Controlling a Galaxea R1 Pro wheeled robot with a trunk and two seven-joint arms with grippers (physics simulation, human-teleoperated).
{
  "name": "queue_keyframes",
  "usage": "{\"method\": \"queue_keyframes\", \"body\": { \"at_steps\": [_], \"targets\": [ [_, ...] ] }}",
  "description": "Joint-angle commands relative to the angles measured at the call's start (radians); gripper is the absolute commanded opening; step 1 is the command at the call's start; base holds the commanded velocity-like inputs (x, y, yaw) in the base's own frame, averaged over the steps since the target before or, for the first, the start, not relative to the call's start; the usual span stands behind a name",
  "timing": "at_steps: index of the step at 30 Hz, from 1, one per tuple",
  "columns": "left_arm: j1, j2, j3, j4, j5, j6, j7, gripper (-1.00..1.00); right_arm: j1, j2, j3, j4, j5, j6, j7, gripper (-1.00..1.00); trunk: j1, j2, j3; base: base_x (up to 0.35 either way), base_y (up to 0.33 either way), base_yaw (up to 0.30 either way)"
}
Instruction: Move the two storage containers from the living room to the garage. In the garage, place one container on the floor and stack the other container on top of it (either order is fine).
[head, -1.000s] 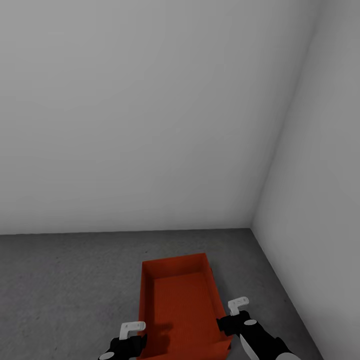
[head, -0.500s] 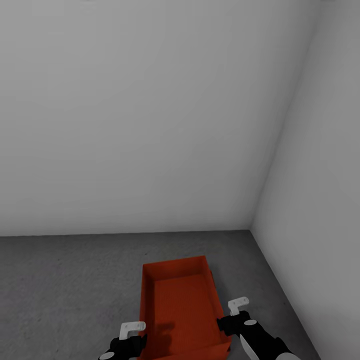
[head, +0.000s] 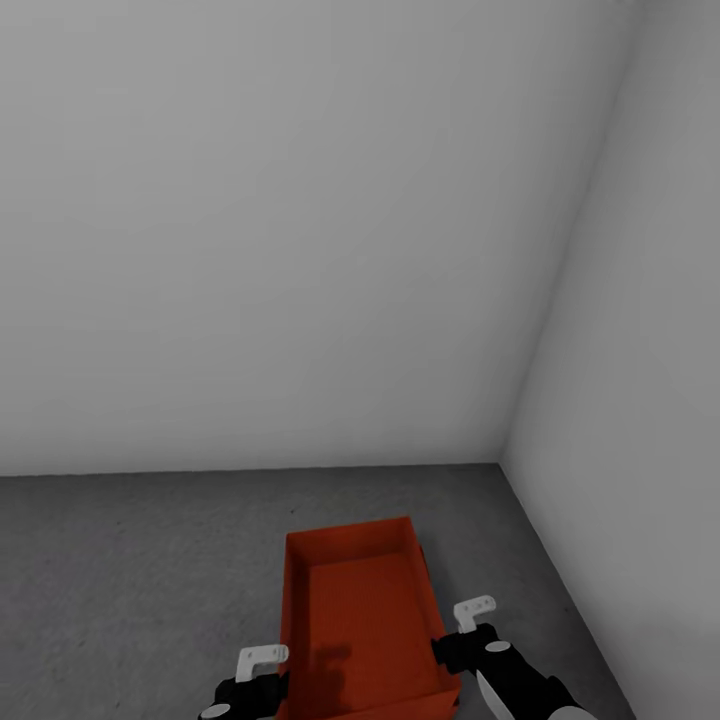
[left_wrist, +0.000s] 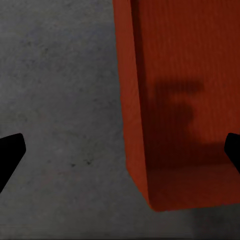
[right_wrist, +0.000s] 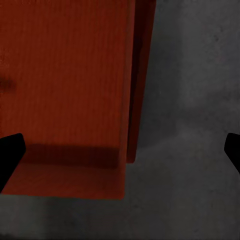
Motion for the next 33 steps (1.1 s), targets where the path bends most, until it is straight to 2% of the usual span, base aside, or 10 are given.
{"method": "queue_keyframes", "body": {
  "at_steps": [1,24,33],
  "targets": [
    [-0.001,-0.001,0.007,0.001,-0.008,-0.002,0.005,1.00,0.000,0.000,0.002,-0.001,0.003,0.006,0.002,1.00,-0.004,0.007,0.002,0.000,0.000,0.000],
    [0.001,0.004,0.008,0.005,-0.002,-0.001,0.015,1.00,0.000,0.007,0.001,0.010,-0.001,0.001,0.007,1.00,-0.092,0.168,0.074,0.000,0.000,0.000],
    [0.001,0.004,0.009,0.007,-0.004,-0.006,0.015,1.00,0.007,0.008,0.001,0.050,0.001,-0.003,0.008,1.00,-0.127,0.231,0.103,0.000,0.000,0.000]
  ]
}}
